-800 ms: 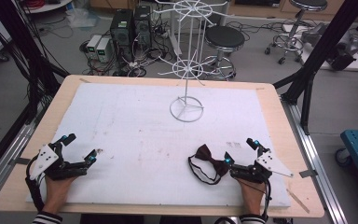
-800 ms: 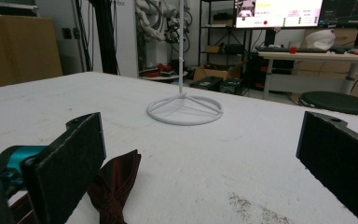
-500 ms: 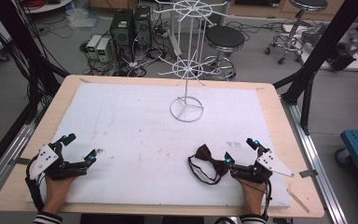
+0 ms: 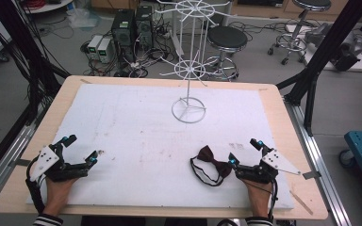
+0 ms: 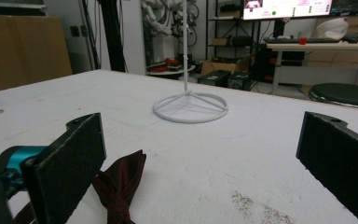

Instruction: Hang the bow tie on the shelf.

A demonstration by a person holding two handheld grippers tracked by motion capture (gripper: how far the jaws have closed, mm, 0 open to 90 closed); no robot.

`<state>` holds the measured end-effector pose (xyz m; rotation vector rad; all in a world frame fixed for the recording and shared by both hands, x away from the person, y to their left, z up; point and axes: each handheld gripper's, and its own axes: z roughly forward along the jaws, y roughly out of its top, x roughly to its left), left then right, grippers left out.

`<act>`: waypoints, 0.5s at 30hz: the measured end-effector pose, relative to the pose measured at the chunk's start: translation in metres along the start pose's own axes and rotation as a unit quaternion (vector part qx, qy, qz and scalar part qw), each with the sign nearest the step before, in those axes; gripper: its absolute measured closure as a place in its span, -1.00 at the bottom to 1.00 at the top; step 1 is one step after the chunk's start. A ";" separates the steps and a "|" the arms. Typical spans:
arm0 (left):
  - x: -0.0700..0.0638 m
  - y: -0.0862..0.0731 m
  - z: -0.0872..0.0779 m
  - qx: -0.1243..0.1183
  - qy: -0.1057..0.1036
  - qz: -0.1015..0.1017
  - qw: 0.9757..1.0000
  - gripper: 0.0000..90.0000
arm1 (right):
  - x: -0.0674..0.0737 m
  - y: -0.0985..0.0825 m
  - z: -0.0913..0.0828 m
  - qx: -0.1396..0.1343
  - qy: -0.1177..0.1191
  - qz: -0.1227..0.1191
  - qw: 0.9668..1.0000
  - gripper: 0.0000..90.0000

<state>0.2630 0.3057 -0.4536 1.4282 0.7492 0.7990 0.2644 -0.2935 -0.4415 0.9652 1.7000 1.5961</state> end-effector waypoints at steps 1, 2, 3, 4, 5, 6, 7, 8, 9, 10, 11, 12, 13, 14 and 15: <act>0.000 0.000 0.000 0.000 0.000 0.001 1.000 -0.96 | 0.000 0.002 0.000 0.002 0.000 -0.006 1.000 -0.99; 0.000 0.000 0.000 0.000 0.000 0.001 1.000 -0.96 | 0.001 0.005 -0.001 0.008 0.001 -0.004 1.000 -0.99; 0.000 0.000 0.000 0.000 0.000 0.001 1.000 -0.96 | 0.000 0.008 -0.001 0.012 0.005 -0.005 1.000 -0.99; 0.000 0.000 0.000 0.000 0.000 0.001 1.000 -0.96 | 0.001 0.011 -0.001 0.017 0.008 -0.005 1.000 -0.99; 0.000 0.000 0.000 0.000 0.000 0.001 1.000 -0.96 | 0.001 0.015 -0.001 0.024 0.009 -0.009 1.000 -0.99; 0.000 0.000 0.000 0.000 0.000 0.001 1.000 -0.96 | 0.001 0.018 -0.001 0.031 0.011 -0.013 0.999 -0.99; 0.000 0.000 0.000 0.000 0.000 0.002 1.000 -0.96 | 0.001 0.021 0.000 0.039 0.016 -0.011 0.999 -0.99; 0.000 0.000 0.000 0.000 0.000 0.001 1.000 -0.96 | 0.001 0.025 0.000 0.051 0.020 -0.011 0.998 -0.99; 0.000 0.000 0.000 -0.001 -0.001 0.002 1.000 -0.96 | 0.002 0.028 0.001 0.058 0.024 -0.017 0.998 -0.99; 0.000 0.000 0.000 -0.001 0.000 0.002 1.000 -0.96 | 0.002 0.028 0.001 0.058 0.024 -0.017 0.998 -0.99; 0.000 0.000 0.000 -0.002 0.000 0.002 1.000 -0.96 | 0.003 0.034 0.003 0.076 0.037 -0.024 0.996 -0.99; 0.000 0.000 0.000 -0.002 0.000 0.002 1.000 -0.96 | 0.003 0.035 0.004 0.081 0.042 -0.026 0.995 -0.99; 0.000 0.000 0.000 -0.002 0.000 0.002 1.000 -0.96 | 0.003 0.038 0.005 0.088 0.046 -0.032 0.995 -0.99; -0.001 0.000 0.000 -0.002 0.000 0.003 1.000 -0.96 | 0.004 0.040 0.006 0.096 0.051 -0.031 0.994 -0.99; 0.000 0.000 0.000 -0.002 -0.001 0.002 1.000 -0.96 | 0.005 0.042 0.007 0.104 0.055 -0.032 0.993 -0.99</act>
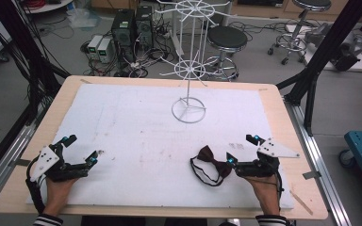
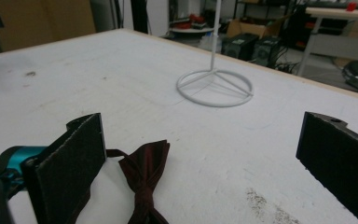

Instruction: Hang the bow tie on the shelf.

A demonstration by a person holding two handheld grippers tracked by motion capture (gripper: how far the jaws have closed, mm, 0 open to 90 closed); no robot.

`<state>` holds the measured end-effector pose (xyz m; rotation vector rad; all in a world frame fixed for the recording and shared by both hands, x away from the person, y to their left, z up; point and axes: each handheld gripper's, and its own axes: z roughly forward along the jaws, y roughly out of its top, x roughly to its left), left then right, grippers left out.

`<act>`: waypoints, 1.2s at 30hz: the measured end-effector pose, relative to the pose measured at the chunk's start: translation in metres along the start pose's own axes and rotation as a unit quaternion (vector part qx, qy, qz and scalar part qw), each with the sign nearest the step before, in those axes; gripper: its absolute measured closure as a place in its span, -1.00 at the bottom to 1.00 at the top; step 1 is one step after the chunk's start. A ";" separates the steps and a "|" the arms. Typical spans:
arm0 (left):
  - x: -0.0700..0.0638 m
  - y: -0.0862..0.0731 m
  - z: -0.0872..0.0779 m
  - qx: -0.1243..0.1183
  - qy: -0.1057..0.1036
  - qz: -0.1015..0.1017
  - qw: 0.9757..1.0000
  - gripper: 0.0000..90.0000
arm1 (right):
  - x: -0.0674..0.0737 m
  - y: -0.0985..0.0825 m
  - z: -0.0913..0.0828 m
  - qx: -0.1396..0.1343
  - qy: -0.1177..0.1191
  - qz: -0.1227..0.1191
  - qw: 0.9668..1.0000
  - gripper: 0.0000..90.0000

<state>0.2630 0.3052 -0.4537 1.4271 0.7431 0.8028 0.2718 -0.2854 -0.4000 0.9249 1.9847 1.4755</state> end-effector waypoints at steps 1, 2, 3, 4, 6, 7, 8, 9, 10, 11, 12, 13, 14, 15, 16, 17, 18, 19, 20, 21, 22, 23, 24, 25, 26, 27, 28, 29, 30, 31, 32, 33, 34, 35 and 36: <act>0.000 0.000 0.000 0.000 0.000 0.000 1.000 -0.96 | 0.000 0.000 0.000 0.000 0.000 0.000 1.000 -0.99; 0.000 0.000 0.000 0.000 0.000 0.000 1.000 -0.96 | 0.000 0.005 0.002 0.015 0.009 -0.004 1.000 -0.99; 0.000 0.000 0.000 0.000 0.000 0.000 1.000 -0.96 | 0.000 0.008 0.004 0.024 0.015 -0.004 1.000 -0.99; 0.000 0.000 0.000 0.000 0.000 0.000 1.000 -0.96 | 0.001 0.010 0.006 0.036 0.019 -0.006 0.999 -0.99; 0.000 0.000 0.000 0.000 0.000 0.000 1.000 -0.96 | 0.002 0.015 0.010 0.063 0.026 -0.012 0.998 -0.99; 0.000 0.000 0.000 0.000 0.000 0.000 1.000 -0.96 | 0.003 0.018 0.013 0.076 0.030 -0.014 0.997 -0.99; 0.000 0.000 0.000 0.000 0.000 0.000 1.000 -0.96 | 0.003 0.020 0.015 0.088 0.032 -0.019 0.995 -0.99; 0.000 0.000 0.000 0.000 0.000 0.000 1.000 -0.96 | 0.004 0.022 0.017 0.097 0.036 -0.023 0.994 -0.99; 0.000 0.000 0.000 0.000 0.000 0.000 1.000 -0.96 | 0.004 0.024 0.018 0.103 0.042 -0.022 0.994 -0.99; 0.000 0.000 0.000 0.000 0.000 0.000 1.000 -0.96 | 0.004 0.024 0.018 0.103 0.042 -0.022 0.994 -0.99; 0.000 0.000 0.000 0.000 0.000 0.000 1.000 -0.96 | 0.004 0.028 0.021 0.118 0.051 -0.023 0.991 -0.99; 0.000 0.000 0.000 0.000 0.000 0.000 1.000 -0.96 | 0.005 0.029 0.023 0.128 0.053 -0.026 0.990 -0.99; 0.000 0.000 0.000 0.000 0.000 0.000 1.000 -0.96 | 0.005 0.029 0.023 0.128 0.053 -0.026 0.990 -0.99; 0.000 0.000 0.000 0.000 0.000 0.000 1.000 -0.96 | 0.006 0.032 0.026 0.148 0.053 -0.038 0.987 -0.99; 0.000 0.000 0.000 0.000 0.000 0.000 1.000 -0.96 | 0.006 0.033 0.028 0.158 0.059 -0.042 0.985 -0.99; 0.000 0.000 0.000 0.000 0.000 0.000 1.000 -0.96 | 0.007 0.034 0.029 0.167 0.058 -0.044 0.983 -0.99; 0.000 0.000 0.000 0.000 0.000 0.000 1.000 -0.96 | 0.008 0.035 0.031 0.174 0.057 -0.047 0.982 -0.99; 0.000 0.000 0.000 0.000 0.000 0.000 1.000 -0.96 | 0.008 0.036 0.032 0.185 0.059 -0.050 0.980 -0.99; 0.000 0.000 0.000 0.000 0.000 0.000 1.000 -0.96 | 0.008 0.037 0.035 0.193 0.062 -0.051 0.978 -0.99; 0.000 0.000 0.000 0.000 0.000 0.000 1.000 -0.96 | 0.008 0.037 0.037 0.201 0.064 -0.052 0.976 -0.99; 0.000 0.000 0.000 -0.001 0.000 0.000 1.000 -0.96 | 0.009 0.037 0.039 0.209 0.068 -0.052 0.974 -0.99; 0.000 0.000 0.000 0.000 -0.001 0.000 1.000 -0.96 | 0.010 0.037 0.041 0.219 0.069 -0.055 0.972 -0.99; 0.000 0.000 0.000 -0.001 0.000 0.000 1.000 -0.96 | 0.011 0.038 0.044 0.228 0.068 -0.062 0.969 -0.99; 0.000 0.000 0.000 -0.001 0.000 0.000 1.000 -0.96 | 0.012 0.038 0.046 0.238 0.070 -0.065 0.967 -0.99; 0.000 0.000 0.000 0.000 -0.001 0.000 1.000 -0.96 | 0.013 0.038 0.048 0.243 0.071 -0.068 0.965 -0.98; 0.000 0.000 0.000 0.000 0.000 0.000 1.000 -0.96 | 0.013 0.038 0.050 0.249 0.072 -0.069 0.963 -0.98; 0.000 0.000 0.000 0.000 0.000 0.000 1.000 -0.96 | 0.014 0.038 0.052 0.251 0.074 -0.069 0.963 -0.98; 0.000 0.000 0.000 0.000 -0.001 0.000 1.000 -0.96 | 0.014 0.038 0.053 0.256 0.076 -0.070 0.961 -0.98; 0.000 0.000 0.000 0.000 -0.001 -0.001 1.000 -0.96 | 0.014 0.038 0.055 0.259 0.076 -0.071 0.960 -0.97; 0.000 0.000 0.000 0.000 -0.001 -0.002 1.000 -0.96 | 0.015 0.038 0.057 0.264 0.075 -0.072 0.959 -0.97; 0.000 0.000 0.000 0.000 -0.001 -0.002 1.000 -0.96 | 0.015 0.037 0.058 0.271 0.074 -0.071 0.957 -0.97; 0.000 0.000 0.000 0.000 -0.002 -0.001 1.000 -0.96 | 0.015 0.037 0.060 0.274 0.075 -0.074 0.956 -0.97; 0.000 0.000 0.000 -0.001 -0.001 -0.001 1.000 -0.96 | 0.015 0.037 0.061 0.279 0.072 -0.075 0.955 -0.97; 0.000 0.000 0.000 0.000 -0.001 -0.001 1.000 -0.96 | 0.015 0.036 0.062 0.286 0.072 -0.075 0.953 -0.97; 0.000 0.000 0.000 -0.001 -0.001 -0.001 1.000 -0.96 | 0.016 0.036 0.064 0.291 0.074 -0.075 0.951 -0.97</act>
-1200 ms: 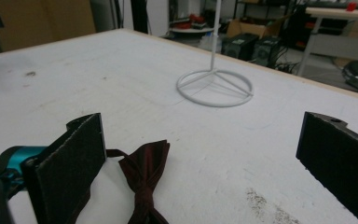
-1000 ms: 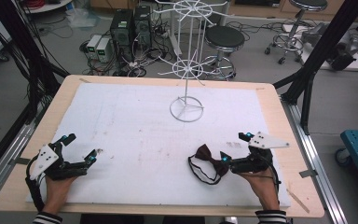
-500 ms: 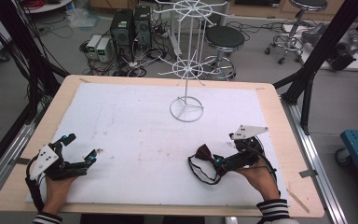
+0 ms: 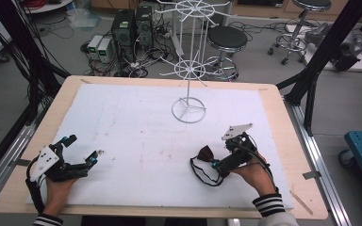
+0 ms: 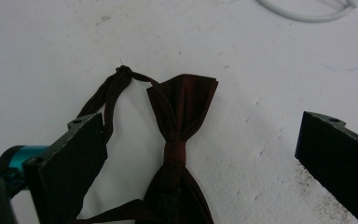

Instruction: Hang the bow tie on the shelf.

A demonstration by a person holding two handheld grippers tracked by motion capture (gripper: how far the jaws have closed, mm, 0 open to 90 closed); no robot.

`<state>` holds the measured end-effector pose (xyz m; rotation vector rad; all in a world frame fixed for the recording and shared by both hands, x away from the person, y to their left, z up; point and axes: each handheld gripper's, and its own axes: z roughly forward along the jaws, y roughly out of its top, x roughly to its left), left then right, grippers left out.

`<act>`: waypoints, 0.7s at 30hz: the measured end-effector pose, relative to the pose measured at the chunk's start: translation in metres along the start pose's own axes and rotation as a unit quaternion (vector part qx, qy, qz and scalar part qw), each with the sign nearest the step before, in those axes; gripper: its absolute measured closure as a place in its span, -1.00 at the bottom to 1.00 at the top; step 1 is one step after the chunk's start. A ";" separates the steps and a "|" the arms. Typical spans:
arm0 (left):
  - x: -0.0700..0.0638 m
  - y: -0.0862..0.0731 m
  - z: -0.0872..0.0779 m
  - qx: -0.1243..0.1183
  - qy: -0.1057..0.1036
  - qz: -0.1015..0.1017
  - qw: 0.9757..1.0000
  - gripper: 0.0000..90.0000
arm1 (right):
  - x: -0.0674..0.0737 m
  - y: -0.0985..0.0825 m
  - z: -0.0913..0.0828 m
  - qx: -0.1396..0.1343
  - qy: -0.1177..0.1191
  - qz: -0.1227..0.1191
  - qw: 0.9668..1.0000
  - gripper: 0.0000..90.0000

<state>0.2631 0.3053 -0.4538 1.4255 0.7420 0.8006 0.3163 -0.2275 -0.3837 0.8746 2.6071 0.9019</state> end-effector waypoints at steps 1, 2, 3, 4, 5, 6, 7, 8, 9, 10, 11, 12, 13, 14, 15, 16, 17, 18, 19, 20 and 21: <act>0.000 0.000 0.000 0.000 0.000 0.000 1.000 -0.96 | 0.000 0.000 0.002 0.000 0.001 -0.002 1.000 -0.94; 0.000 0.000 0.000 0.001 -0.001 0.000 1.000 -0.96 | 0.000 0.000 0.002 0.006 0.007 -0.003 1.000 -0.87; 0.000 0.000 0.000 0.001 -0.001 0.000 1.000 -0.96 | 0.000 0.000 0.004 0.011 0.011 -0.004 1.000 -0.87; 0.000 0.000 0.000 0.000 0.000 -0.001 1.000 -0.96 | 0.000 0.001 0.005 0.016 0.010 -0.003 1.000 -0.87; 0.000 0.000 0.000 0.000 -0.001 0.000 1.000 -0.96 | 0.001 0.001 0.007 0.020 0.008 -0.003 1.000 -0.87; 0.000 0.000 0.000 0.000 -0.001 0.000 1.000 -0.96 | 0.001 0.001 0.008 0.024 0.006 -0.002 1.000 -0.87; 0.000 0.000 0.000 0.000 0.000 -0.001 1.000 -0.96 | 0.001 0.001 0.008 0.024 0.006 -0.002 1.000 -0.87; 0.000 0.000 0.000 0.001 0.000 0.000 1.000 -0.96 | 0.001 0.002 0.011 0.033 0.005 -0.003 0.999 -0.87; 0.000 0.000 0.000 0.001 -0.001 0.000 1.000 -0.96 | 0.001 0.002 0.012 0.036 0.005 -0.003 0.999 -0.87; 0.000 0.000 0.000 0.000 0.000 -0.001 1.000 -0.96 | 0.001 0.002 0.014 0.038 0.005 -0.006 0.999 -0.87; 0.000 0.000 0.000 0.000 -0.001 0.000 1.000 -0.96 | 0.001 0.002 0.015 0.040 0.009 -0.005 0.999 -0.87; 0.000 0.000 0.000 0.001 0.000 -0.001 1.000 -0.96 | 0.000 0.002 0.016 0.043 0.012 -0.004 0.999 -0.87; 0.000 0.000 0.000 0.001 0.000 -0.001 1.000 -0.96 | 0.000 0.002 0.016 0.043 0.012 -0.004 0.999 -0.87; 0.000 0.000 0.000 0.000 0.000 -0.001 1.000 -0.96 | 0.000 0.001 0.019 0.054 0.016 0.001 0.998 -0.84; 0.000 0.000 0.000 0.000 0.000 0.000 1.000 -0.96 | -0.001 0.001 0.020 0.058 0.013 -0.002 0.998 -0.82; 0.000 0.000 0.000 0.000 -0.001 0.000 1.000 -0.96 | -0.001 0.001 0.021 0.064 0.017 -0.001 0.998 -0.69; 0.000 0.000 0.000 0.000 -0.001 0.000 1.000 -0.96 | -0.001 0.001 0.022 0.070 0.022 -0.001 0.997 -0.59; 0.000 0.000 0.000 0.000 0.000 0.000 1.000 -0.96 | -0.001 0.001 0.023 0.072 0.019 -0.002 0.997 -0.59; 0.000 0.000 0.000 0.000 0.000 -0.001 1.000 -0.96 | -0.001 0.001 0.024 0.076 0.018 -0.002 0.997 -0.57; 0.000 0.000 0.000 0.000 -0.001 0.000 1.000 -0.96 | -0.001 0.001 0.024 0.078 0.020 0.000 0.997 -0.54; 0.000 0.000 0.000 0.001 -0.001 0.000 1.000 -0.96 | -0.001 0.001 0.025 0.081 0.022 0.002 0.996 -0.47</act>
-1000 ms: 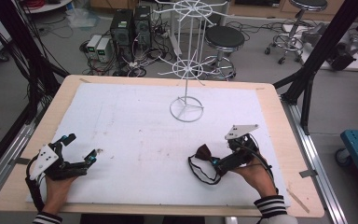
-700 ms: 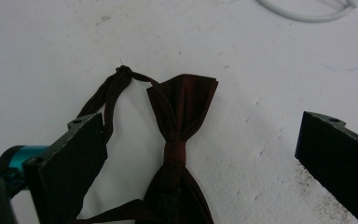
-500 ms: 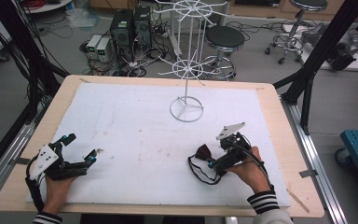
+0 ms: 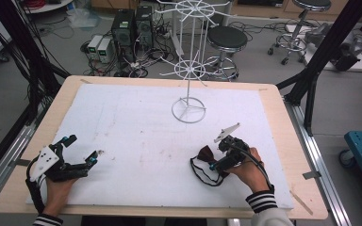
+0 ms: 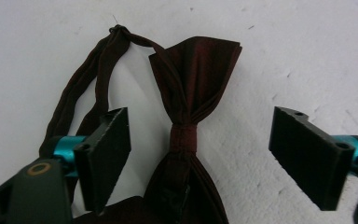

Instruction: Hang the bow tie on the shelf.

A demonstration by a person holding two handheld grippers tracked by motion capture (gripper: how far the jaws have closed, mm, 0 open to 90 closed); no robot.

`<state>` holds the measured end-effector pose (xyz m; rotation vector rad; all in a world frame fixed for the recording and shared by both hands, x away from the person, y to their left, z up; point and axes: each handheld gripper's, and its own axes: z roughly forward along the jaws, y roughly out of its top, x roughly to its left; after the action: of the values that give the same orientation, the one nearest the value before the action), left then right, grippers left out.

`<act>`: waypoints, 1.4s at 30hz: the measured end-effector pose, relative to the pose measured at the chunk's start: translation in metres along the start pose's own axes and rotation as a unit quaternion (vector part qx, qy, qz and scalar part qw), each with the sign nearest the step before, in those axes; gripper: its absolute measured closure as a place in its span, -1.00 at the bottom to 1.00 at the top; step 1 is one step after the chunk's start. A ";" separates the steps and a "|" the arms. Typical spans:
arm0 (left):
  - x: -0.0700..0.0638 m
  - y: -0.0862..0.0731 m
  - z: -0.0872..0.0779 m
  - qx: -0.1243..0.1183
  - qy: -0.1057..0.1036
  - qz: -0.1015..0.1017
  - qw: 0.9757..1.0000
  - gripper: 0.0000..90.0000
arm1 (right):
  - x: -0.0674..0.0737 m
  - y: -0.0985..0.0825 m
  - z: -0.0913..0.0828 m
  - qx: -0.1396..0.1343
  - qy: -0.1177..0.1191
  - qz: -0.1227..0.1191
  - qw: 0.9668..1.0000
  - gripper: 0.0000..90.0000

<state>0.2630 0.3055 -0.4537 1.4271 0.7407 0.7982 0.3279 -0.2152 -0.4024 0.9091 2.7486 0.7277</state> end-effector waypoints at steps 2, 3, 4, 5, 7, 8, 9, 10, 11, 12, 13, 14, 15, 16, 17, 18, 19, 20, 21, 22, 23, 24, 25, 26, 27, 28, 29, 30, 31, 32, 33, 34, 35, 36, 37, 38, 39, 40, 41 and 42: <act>0.000 0.000 0.000 0.000 0.001 -0.001 1.000 -0.96 | 0.000 0.000 0.000 0.005 0.004 -0.001 1.000 -0.42; 0.000 0.000 0.000 0.000 0.001 -0.001 1.000 -0.96 | 0.000 0.001 0.002 0.013 0.004 -0.002 1.000 -0.39; 0.000 0.000 0.000 0.001 0.001 0.000 1.000 -0.96 | 0.000 0.001 0.002 0.013 0.004 -0.002 1.000 -0.31; 0.000 0.000 0.000 0.000 0.001 -0.001 1.000 -0.96 | 0.001 0.001 0.002 0.018 0.006 -0.002 1.000 -0.23; 0.000 0.000 0.000 -0.001 0.001 0.000 1.000 -0.96 | 0.002 0.002 0.004 0.028 0.007 -0.005 1.000 -0.07; 0.000 0.000 0.000 -0.001 0.001 0.000 1.000 -0.96 | 0.002 0.002 0.005 0.029 0.007 -0.006 1.000 -0.02; 0.000 0.000 0.000 -0.001 0.001 0.000 1.000 -0.96 | 0.002 0.002 0.005 0.029 0.007 -0.006 1.000 -0.02; 0.000 0.000 0.000 -0.001 0.001 0.000 1.000 -0.96 | 0.002 0.002 0.007 0.036 0.007 -0.008 0.999 0.06; 0.000 0.000 0.000 -0.001 0.001 0.000 1.000 -0.96 | 0.002 0.002 0.007 0.036 0.007 -0.008 0.999 0.06; 0.000 0.000 0.000 0.000 0.001 -0.001 1.000 -0.96 | 0.002 0.002 0.008 0.042 0.008 -0.012 0.999 0.18; 0.000 0.000 0.000 0.000 0.001 -0.001 1.000 -0.96 | 0.002 0.002 0.008 0.045 0.011 -0.013 0.999 0.24; 0.000 0.000 0.000 0.000 0.001 -0.001 1.000 -0.96 | 0.002 0.003 0.009 0.048 0.012 -0.013 0.999 0.29; 0.000 0.000 0.000 0.000 0.001 -0.001 1.000 -0.96 | 0.002 0.003 0.009 0.051 0.013 -0.015 0.999 0.37; 0.000 0.000 0.000 -0.001 0.001 -0.001 1.000 -0.96 | 0.002 0.003 0.009 0.054 0.012 -0.017 0.998 0.48; 0.000 0.000 0.000 0.000 0.001 -0.001 1.000 -0.96 | 0.003 0.003 0.010 0.056 0.013 -0.018 0.998 0.57; 0.000 0.000 0.000 -0.001 0.001 0.000 1.000 -0.96 | 0.003 0.004 0.010 0.057 0.017 -0.017 0.998 0.64; 0.000 0.000 0.000 0.000 0.001 -0.001 1.000 -0.96 | 0.003 0.004 0.010 0.058 0.017 -0.019 0.998 0.66; 0.000 0.000 0.000 0.000 0.001 -0.001 1.000 -0.96 | 0.002 0.004 0.010 0.059 0.017 -0.014 0.998 0.68; 0.000 0.000 0.000 0.000 0.000 0.000 1.000 -0.96 | 0.002 0.004 0.010 0.059 0.017 -0.010 0.998 0.70; 0.000 0.000 0.000 0.000 0.001 -0.001 1.000 -0.96 | 0.002 0.005 0.010 0.061 0.019 -0.008 0.998 0.71; 0.000 0.000 0.000 0.000 0.001 -0.001 1.000 -0.96 | 0.001 0.005 0.010 0.060 0.020 -0.007 0.998 0.72; 0.000 0.000 0.000 0.000 0.001 -0.001 1.000 -0.96 | 0.001 0.005 0.010 0.060 0.020 -0.007 0.998 0.72; 0.000 0.000 0.000 0.000 0.001 -0.001 1.000 -0.96 | 0.001 0.005 0.010 0.059 0.022 0.000 0.998 0.72; 0.000 0.000 0.000 0.000 0.001 -0.001 1.000 -0.96 | 0.001 0.005 0.010 0.059 0.022 0.000 0.998 0.72; 0.000 0.000 0.000 0.000 0.001 -0.001 1.000 -0.96 | 0.001 0.005 0.009 0.059 0.023 0.000 0.998 0.72; 0.000 0.000 0.000 0.000 0.001 -0.001 1.000 -0.96 | 0.001 0.005 0.008 0.050 0.026 -0.001 0.998 0.72; 0.000 0.000 0.000 0.000 0.001 -0.001 1.000 -0.96 | 0.002 0.006 0.008 0.048 0.028 0.000 0.998 0.72; 0.000 0.000 0.000 0.000 0.001 -0.001 1.000 -0.96 | 0.002 0.006 0.007 0.043 0.026 -0.003 0.999 0.72; 0.000 0.000 0.000 0.000 0.001 -0.001 1.000 -0.96 | 0.001 0.006 0.006 0.038 0.030 -0.003 0.999 0.72; 0.000 0.000 0.000 0.000 0.001 -0.001 1.000 -0.96 | 0.001 0.006 0.006 0.038 0.030 -0.003 0.999 0.72; 0.000 0.000 0.000 0.000 0.001 -0.001 1.000 -0.96 | 0.002 0.007 0.004 0.029 0.028 -0.002 0.999 0.72; 0.000 0.000 0.000 -0.001 0.001 0.000 1.000 -0.96 | 0.002 0.007 0.004 0.029 0.028 -0.002 0.999 0.72; 0.000 0.000 0.000 0.000 0.001 -0.001 1.000 -0.96 | 0.002 0.007 0.003 0.025 0.028 -0.003 0.999 0.72; 0.000 0.000 0.000 0.000 0.001 -0.001 1.000 -0.96 | 0.002 0.007 0.002 0.019 0.029 -0.001 0.999 0.72; 0.000 0.000 0.000 0.000 0.001 -0.001 1.000 -0.96 | 0.002 0.008 0.001 0.016 0.028 0.001 0.999 0.72; 0.000 0.000 0.000 0.000 0.001 -0.001 1.000 -0.96 | 0.002 0.008 -0.002 0.000 0.027 0.001 1.000 0.72; 0.000 0.000 0.000 0.000 0.001 0.000 1.000 -0.96 | 0.002 0.008 -0.003 -0.007 0.027 0.002 1.000 0.72; 0.000 0.000 0.000 0.000 0.001 0.000 1.000 -0.96 | 0.002 0.008 -0.003 -0.007 0.027 0.002 1.000 0.72; 0.000 0.000 0.000 0.000 0.001 0.000 1.000 -0.96 | 0.002 0.009 -0.004 -0.012 0.026 0.002 1.000 0.72; 0.000 0.000 0.000 0.000 0.001 -0.001 1.000 -0.96 | 0.002 0.009 -0.006 -0.021 0.025 0.002 0.999 0.72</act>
<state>0.2630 0.3054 -0.4538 1.4249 0.7427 0.7986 0.3296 -0.2100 -0.3928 0.8991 2.7646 0.8173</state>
